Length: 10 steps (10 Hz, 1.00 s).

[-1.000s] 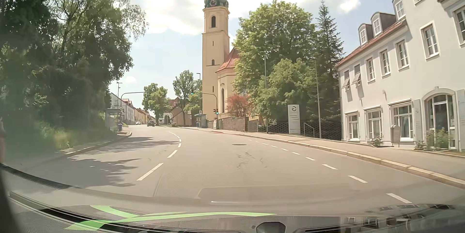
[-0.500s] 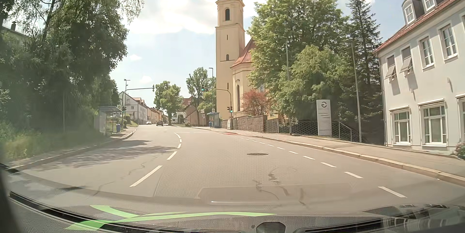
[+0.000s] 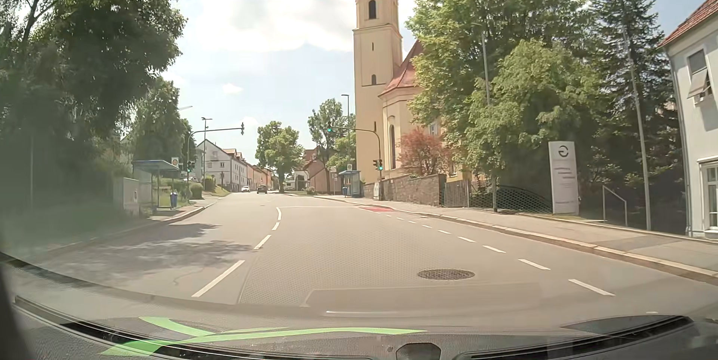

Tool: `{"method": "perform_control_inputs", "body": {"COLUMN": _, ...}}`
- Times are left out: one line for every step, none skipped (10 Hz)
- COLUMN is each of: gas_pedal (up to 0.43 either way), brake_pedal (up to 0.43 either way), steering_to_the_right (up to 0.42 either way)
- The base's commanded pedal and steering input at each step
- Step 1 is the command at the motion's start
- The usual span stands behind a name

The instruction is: Follow the waypoints while adhering to traffic rules and regulations

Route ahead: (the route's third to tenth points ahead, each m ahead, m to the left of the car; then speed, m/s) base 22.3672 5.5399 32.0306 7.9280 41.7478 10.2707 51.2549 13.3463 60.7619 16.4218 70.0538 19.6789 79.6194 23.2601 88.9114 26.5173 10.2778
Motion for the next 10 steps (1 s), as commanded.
{"method": "perform_control_inputs", "body": {"gas_pedal": 0.189, "brake_pedal": 0.000, "steering_to_the_right": -0.060}}
{"method": "perform_control_inputs", "body": {"gas_pedal": 0.189, "brake_pedal": 0.000, "steering_to_the_right": -0.061}}
{"method": "perform_control_inputs", "body": {"gas_pedal": 0.189, "brake_pedal": 0.000, "steering_to_the_right": -0.061}}
{"method": "perform_control_inputs", "body": {"gas_pedal": 0.189, "brake_pedal": 0.000, "steering_to_the_right": -0.061}}
{"method": "perform_control_inputs", "body": {"gas_pedal": 0.197, "brake_pedal": 0.000, "steering_to_the_right": -0.061}}
{"method": "perform_control_inputs", "body": {"gas_pedal": 0.197, "brake_pedal": 0.000, "steering_to_the_right": -0.059}}
{"method": "perform_control_inputs", "body": {"gas_pedal": 0.197, "brake_pedal": 0.000, "steering_to_the_right": -0.058}}
{"method": "perform_control_inputs", "body": {"gas_pedal": 0.197, "brake_pedal": 0.000, "steering_to_the_right": -0.058}}
{"method": "perform_control_inputs", "body": {"gas_pedal": 0.209, "brake_pedal": 0.000, "steering_to_the_right": -0.056}}
{"method": "perform_control_inputs", "body": {"gas_pedal": 0.209, "brake_pedal": 0.000, "steering_to_the_right": -0.051}}
